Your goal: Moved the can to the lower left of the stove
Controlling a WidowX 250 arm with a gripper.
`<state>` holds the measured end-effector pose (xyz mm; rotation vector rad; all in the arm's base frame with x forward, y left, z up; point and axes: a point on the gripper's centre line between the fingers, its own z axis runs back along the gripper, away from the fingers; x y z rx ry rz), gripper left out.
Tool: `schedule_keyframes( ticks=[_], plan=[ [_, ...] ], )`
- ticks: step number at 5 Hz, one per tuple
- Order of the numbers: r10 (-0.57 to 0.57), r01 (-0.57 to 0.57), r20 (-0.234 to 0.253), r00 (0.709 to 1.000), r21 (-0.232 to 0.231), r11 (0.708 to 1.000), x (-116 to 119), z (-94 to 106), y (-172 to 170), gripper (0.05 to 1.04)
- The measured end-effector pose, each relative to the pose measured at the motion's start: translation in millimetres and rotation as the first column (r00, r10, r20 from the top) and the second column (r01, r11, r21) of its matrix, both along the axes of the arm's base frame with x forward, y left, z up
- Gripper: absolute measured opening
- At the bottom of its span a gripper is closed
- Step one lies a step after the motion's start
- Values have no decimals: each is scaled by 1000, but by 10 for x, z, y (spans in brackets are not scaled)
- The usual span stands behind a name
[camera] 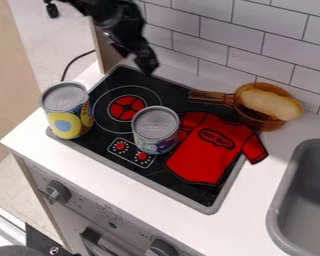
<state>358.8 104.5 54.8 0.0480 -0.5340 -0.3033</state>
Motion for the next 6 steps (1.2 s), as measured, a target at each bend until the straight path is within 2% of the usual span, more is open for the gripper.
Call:
schedule_keyframes(
  ticks=[1, 2, 3, 4, 5, 6],
  plan=[
    [5, -5, -9, 1000, -27, 1000, 56, -12, -243, 1001],
    [116, -117, -11, 993, -54, 992, -53, -51, -464, 1001],
    [336, -337, -28, 941, -105, 935, -143, 4, -768, 1001],
    [428, -437, -99, 898, -100, 894, -215, 96, -999, 1001],
    [486, -499, -149, 861, -73, 863, -279, 250, -1071, 1001],
    [505, -533, -271, 819, -37, 845, -432, 251, -1124, 1001]
  ],
)
